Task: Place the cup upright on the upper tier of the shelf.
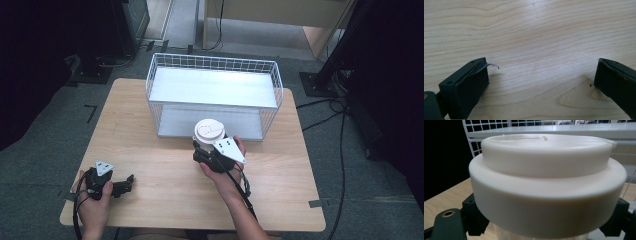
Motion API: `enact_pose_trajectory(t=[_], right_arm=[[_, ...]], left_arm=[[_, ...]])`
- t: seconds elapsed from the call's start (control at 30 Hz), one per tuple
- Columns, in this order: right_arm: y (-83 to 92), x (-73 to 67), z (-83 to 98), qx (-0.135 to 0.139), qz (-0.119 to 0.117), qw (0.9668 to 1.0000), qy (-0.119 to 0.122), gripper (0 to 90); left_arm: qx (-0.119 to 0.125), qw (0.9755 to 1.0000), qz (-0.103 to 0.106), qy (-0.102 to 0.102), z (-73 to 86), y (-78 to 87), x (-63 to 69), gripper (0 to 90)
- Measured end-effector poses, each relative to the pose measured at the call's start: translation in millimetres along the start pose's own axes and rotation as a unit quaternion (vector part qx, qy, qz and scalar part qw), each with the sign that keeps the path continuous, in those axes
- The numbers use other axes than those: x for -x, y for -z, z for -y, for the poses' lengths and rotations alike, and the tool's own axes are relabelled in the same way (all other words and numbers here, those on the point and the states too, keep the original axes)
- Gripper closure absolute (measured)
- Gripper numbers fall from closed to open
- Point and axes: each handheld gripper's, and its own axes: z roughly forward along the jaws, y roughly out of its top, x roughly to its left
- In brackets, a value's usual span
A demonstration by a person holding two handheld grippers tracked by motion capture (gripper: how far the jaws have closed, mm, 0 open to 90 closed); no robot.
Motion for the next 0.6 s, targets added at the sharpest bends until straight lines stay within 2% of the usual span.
enact_pose_trajectory(t=[0.6], right_arm=[[6.9,2.7,-43.3,0.051,0.011,0.9985,0.016,15.9]], left_arm=[[0.000,1.0000,0.000,-0.001,0.0,0.1,-0.4,0.0]])
